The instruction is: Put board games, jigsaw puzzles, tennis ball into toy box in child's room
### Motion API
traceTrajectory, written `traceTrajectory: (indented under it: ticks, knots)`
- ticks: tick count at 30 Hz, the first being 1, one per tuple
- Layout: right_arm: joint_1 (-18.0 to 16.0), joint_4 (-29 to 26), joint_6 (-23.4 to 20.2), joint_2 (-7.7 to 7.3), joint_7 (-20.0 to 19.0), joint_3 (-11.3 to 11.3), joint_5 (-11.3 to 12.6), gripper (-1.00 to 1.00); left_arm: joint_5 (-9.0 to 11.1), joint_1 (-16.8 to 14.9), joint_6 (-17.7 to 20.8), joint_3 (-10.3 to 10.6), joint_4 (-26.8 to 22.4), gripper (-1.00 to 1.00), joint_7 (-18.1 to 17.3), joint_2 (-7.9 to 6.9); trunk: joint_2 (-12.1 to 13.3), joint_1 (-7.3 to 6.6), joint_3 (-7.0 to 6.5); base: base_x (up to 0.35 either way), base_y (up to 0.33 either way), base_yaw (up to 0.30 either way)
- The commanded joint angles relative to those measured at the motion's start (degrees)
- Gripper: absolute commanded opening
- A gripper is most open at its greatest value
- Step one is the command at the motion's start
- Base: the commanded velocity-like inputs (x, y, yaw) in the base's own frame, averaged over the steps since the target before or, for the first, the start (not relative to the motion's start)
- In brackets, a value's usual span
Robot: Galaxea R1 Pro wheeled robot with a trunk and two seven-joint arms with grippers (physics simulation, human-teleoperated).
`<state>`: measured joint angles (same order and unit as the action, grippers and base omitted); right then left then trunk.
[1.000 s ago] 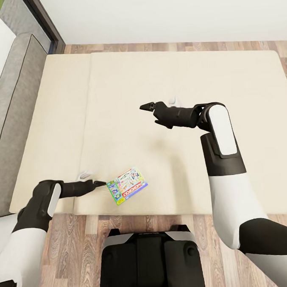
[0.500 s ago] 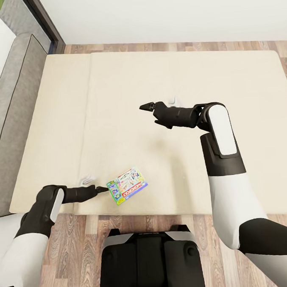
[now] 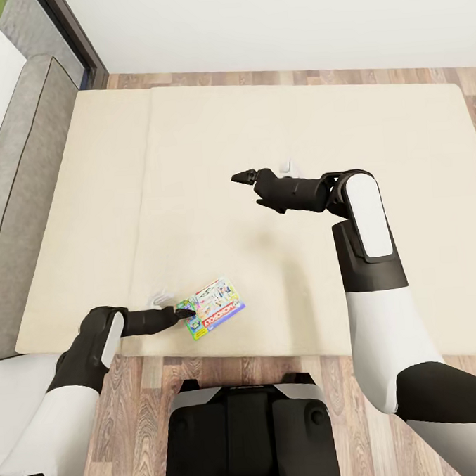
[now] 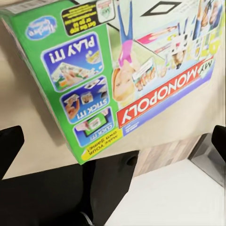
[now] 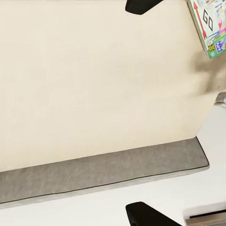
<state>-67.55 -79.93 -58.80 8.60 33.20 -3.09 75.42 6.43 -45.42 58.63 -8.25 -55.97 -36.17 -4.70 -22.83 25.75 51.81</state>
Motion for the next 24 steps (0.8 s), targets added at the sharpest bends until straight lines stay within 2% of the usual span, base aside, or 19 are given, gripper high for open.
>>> traceTrajectory:
  ticks: [1,7,14,24]
  knots:
    - [0.0,0.0,-0.1,0.02,0.6,0.0,0.5,1.0,0.4,0.0,0.3,-0.1,0.0,1.0,0.2,0.21,-0.1,0.03,0.06,0.0,0.0,0.0]
    - [0.0,0.0,-0.1,0.02,0.6,0.0,0.5,1.0,0.4,0.0,-0.1,0.4,-0.1,1.0,0.3,1.02,-0.1,0.03,0.06,0.0,0.0,0.0]
    - [0.0,0.0,-0.1,0.02,0.6,0.0,0.5,1.0,0.4,0.0,-0.9,2.8,-0.1,1.0,0.5,1.17,-0.1,0.03,0.06,0.0,0.0,0.0]
    - [0.0,0.0,-0.1,0.02,0.6,0.0,0.5,1.0,0.2,-0.1,-3.3,3.3,-0.1,1.0,1.5,1.13,-0.1,0.03,0.06,0.0,0.0,0.0]
